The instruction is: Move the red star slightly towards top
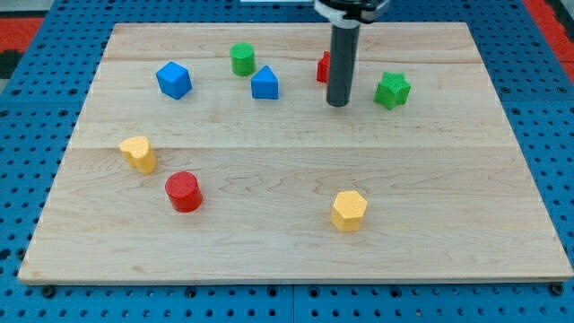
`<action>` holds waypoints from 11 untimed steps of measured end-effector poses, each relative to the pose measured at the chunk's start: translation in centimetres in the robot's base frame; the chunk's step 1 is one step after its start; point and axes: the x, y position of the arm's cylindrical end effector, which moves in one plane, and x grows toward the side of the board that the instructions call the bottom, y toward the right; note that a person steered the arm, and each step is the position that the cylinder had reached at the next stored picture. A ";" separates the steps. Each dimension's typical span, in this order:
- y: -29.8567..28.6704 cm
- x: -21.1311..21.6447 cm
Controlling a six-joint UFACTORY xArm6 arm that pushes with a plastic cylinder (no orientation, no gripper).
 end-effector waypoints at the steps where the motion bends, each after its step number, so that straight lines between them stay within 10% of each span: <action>1: 0.1 -3.1; 4: 7.3 -8.3; 7: 26.5 -3.1; 10: 8.9 -0.5; 11: 12.0 0.7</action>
